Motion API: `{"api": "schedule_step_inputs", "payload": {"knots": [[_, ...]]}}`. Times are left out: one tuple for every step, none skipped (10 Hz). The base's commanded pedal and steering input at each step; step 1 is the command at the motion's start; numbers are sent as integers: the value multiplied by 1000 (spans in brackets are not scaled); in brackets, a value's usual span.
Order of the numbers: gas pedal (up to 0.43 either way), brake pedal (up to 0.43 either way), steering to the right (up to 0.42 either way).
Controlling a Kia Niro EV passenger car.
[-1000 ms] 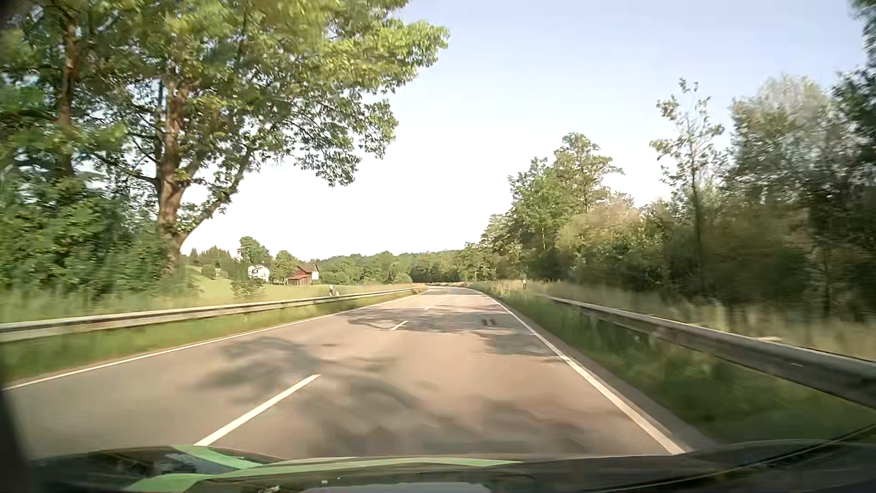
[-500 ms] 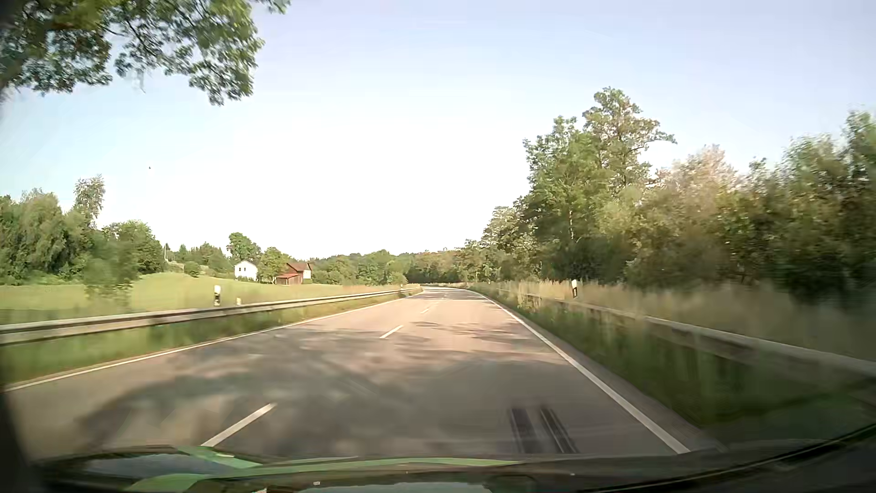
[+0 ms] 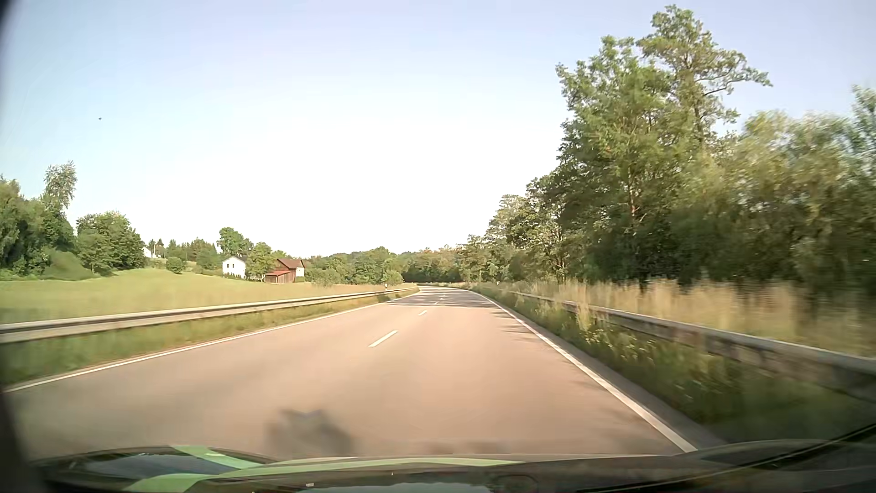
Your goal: Follow the waypoints while adhering to traffic rules and regulations
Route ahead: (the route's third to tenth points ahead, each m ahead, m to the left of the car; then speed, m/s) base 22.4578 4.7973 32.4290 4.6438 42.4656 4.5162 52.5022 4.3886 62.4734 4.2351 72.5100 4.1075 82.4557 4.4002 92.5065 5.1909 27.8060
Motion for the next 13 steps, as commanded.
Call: {"api": "schedule_step_inputs", "payload": {"knots": [[98, 0, -8], [98, 0, -8], [98, 0, -8], [98, 0, -8], [110, 0, -8], [110, 0, -7], [118, 0, -7], [118, 0, -5], [118, 0, -5], [118, 0, -5], [118, 0, -5], [98, 0, -5], [39, 0, -5]]}}
